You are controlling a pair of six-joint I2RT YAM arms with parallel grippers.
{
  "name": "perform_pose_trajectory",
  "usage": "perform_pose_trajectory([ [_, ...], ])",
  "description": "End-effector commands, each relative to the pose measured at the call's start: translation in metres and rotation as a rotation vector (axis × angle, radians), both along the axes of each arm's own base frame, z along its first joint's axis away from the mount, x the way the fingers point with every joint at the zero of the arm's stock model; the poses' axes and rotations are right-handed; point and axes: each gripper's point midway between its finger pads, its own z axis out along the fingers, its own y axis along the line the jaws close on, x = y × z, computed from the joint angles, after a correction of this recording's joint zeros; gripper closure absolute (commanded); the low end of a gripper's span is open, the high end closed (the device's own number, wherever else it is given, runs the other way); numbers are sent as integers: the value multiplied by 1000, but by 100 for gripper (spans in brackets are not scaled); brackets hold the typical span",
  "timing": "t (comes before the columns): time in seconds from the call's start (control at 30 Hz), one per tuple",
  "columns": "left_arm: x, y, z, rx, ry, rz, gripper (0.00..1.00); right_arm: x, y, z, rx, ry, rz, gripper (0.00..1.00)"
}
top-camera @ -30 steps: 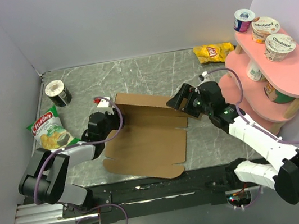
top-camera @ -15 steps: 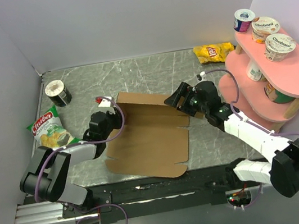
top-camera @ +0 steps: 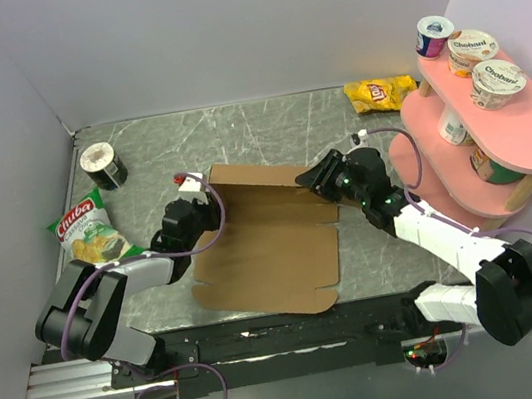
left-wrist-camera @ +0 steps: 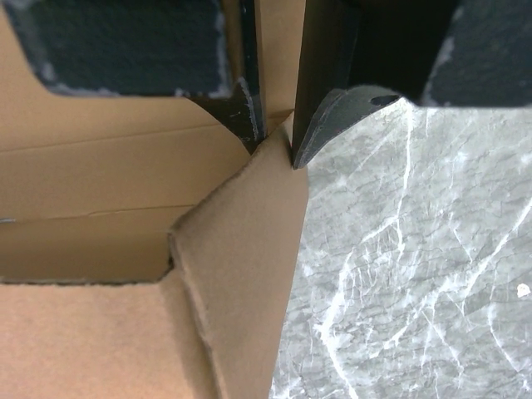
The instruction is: Fold the paper box
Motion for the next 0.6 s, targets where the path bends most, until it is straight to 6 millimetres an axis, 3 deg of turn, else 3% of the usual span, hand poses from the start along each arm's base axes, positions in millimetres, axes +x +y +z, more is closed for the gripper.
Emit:
perform_pose_trajectory([
  [0.0,8,-5,22,-23,-60,4,77,12,-6,10,14,-60,-37,61],
  [0.2,12,-1,23,-1,-77,33,77,12,-6,9,40,-64,-28,67],
  [0.23,12,-3,23,2,-77,29,77,12,-6,8,40,-64,-28,73],
  [0.3,12,-6,24,4,-79,21,77,13,-6,8,52,-65,-35,75],
  [0.4,10,-12,25,2,-84,7,77,13,-6,8,74,-65,-39,75],
  [0.47,10,-12,24,1,-79,14,78,14,-6,7,76,-62,-35,67],
  [0.57,15,-6,27,-2,-83,65,85,14,-9,8,57,-73,-45,66],
])
